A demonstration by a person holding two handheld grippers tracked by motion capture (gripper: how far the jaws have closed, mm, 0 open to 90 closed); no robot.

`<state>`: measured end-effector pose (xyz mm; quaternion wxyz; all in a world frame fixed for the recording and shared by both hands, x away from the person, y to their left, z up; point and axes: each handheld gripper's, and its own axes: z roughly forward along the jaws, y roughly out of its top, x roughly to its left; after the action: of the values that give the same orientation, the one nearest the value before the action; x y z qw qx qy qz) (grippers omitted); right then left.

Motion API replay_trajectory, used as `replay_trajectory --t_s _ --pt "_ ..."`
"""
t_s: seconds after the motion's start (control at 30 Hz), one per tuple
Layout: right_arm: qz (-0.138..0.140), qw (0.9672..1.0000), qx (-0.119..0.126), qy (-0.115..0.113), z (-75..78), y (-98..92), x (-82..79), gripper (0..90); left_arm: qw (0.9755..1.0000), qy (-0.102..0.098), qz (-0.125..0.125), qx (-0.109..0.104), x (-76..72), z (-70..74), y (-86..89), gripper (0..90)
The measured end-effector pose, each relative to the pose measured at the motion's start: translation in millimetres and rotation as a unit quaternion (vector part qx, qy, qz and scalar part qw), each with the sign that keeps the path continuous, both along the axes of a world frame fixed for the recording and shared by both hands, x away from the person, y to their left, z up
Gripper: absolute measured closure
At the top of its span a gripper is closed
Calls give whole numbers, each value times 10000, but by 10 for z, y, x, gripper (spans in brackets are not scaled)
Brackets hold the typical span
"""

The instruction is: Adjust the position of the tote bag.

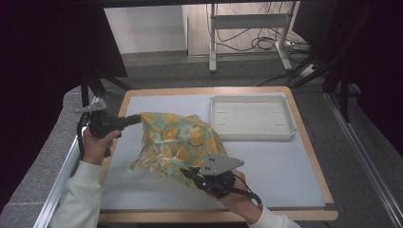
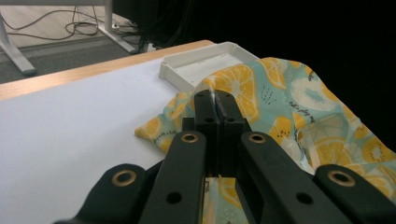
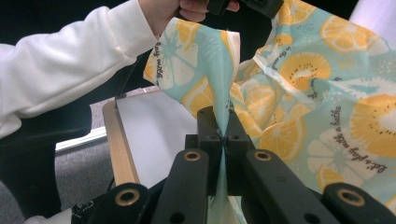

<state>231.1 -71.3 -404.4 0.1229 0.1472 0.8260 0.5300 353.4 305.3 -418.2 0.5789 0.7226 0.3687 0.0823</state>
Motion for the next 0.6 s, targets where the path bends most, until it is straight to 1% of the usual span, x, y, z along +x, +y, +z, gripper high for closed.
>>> replay_trajectory --t_s 0.03,0.07,0.1,0.13,0.17,0.2,0.23,0.27,0.3,0.33,0.37,0.4,0.43,0.47,0.5,0.53,0.57,0.6 --pt "0 10000 0 0 0 0 0 888 10000 7 6 3 14 14 -4 900" --pt "13 10000 37 -20 34 7 17 888 10000 9 24 10 48 48 -14 900" --pt "13 10000 37 -20 34 7 17 888 10000 9 24 10 48 48 -14 900" --pt "21 10000 57 -51 78 25 34 888 10000 7 34 27 95 96 -30 900" --pt "21 10000 57 -51 78 25 34 888 10000 7 34 27 95 96 -30 900" --pt "19 9999 78 -86 119 44 48 888 10000 3 44 48 122 128 -40 900" --pt "37 9999 95 -107 145 56 58 888 9999 -3 60 91 176 205 -63 900" --pt "42 9998 105 -139 172 69 64 888 9999 -20 69 121 200 249 -75 900" --pt "52 9998 116 -171 202 78 72 888 9999 -20 69 121 200 249 -75 900" --pt "59 9997 133 -195 237 81 80 888 9999 -41 80 139 218 298 -89 900" --pt "59 9997 133 -195 237 81 80 888 9998 -66 83 164 235 348 -100 900" --pt "43 9995 200 -252 316 67 104 888 9998 -103 85 171 264 440 -115 900" --pt "43 9995 200 -252 316 67 104 888 9998 -103 85 171 264 440 -115 900" --pt "-15 9991 278 -307 404 33 132 888 9998 -115 81 138 293 519 -120 900" --pt "-15 9991 278 -307 404 33 132 888 9998 -115 81 138 293 519 -120 900" --pt "-48 9989 312 -336 449 14 147 888 9998 -124 97 136 308 561 -121 900" --pt "-94 9985 399 -366 530 -15 178 888 9998 -137 98 128 327 615 -117 900" --pt "-131 9982 422 -394 573 -29 189 888 9998 -138 102 105 336 643 -119 900"
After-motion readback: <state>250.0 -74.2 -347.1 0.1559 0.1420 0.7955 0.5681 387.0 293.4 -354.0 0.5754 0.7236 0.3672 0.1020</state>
